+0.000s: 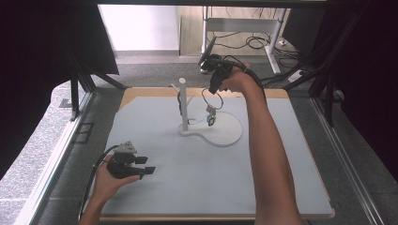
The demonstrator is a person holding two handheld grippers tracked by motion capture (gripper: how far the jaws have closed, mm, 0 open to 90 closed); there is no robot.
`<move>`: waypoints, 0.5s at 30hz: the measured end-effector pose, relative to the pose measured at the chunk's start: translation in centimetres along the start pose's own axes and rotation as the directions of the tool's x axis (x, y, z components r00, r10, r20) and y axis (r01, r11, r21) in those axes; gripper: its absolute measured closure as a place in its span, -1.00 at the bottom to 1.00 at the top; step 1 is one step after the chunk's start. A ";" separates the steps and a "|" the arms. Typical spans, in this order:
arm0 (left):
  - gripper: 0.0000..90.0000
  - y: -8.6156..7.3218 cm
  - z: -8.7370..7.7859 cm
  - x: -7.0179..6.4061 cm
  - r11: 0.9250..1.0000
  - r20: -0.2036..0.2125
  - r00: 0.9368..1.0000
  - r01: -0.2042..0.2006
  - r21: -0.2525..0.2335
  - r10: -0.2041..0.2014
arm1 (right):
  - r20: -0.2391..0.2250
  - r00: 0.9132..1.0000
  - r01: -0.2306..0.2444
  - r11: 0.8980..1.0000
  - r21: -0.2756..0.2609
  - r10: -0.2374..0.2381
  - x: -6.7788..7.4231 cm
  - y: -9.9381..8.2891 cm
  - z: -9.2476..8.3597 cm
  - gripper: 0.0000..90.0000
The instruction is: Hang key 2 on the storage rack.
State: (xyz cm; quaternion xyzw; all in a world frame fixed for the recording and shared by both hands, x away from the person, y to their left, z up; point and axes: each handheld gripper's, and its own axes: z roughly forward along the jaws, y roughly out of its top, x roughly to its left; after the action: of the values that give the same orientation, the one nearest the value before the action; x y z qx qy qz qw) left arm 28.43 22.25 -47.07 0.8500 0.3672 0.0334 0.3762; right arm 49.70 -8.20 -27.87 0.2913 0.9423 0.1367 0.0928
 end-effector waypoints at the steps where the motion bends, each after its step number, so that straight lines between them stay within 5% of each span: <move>1: -0.04 0.0 0.0 0.0 1.000 0.000 1.000 0.000 0.000 0.000 | -0.004 1.000 -0.003 1.000 0.000 0.003 0.1 0.2 0.1 0.96; 15: -0.04 -0.1 -0.3 0.0 1.000 -0.001 1.000 -0.001 -0.007 0.001 | -0.008 1.000 -0.007 1.000 -0.001 0.007 0.3 2.0 1.9 0.96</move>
State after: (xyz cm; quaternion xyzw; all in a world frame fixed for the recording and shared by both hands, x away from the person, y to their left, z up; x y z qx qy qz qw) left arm 28.33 22.46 -46.93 0.8489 0.3668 0.0351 0.3788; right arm 50.93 -6.07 -29.04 0.2940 0.9415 0.1387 0.0889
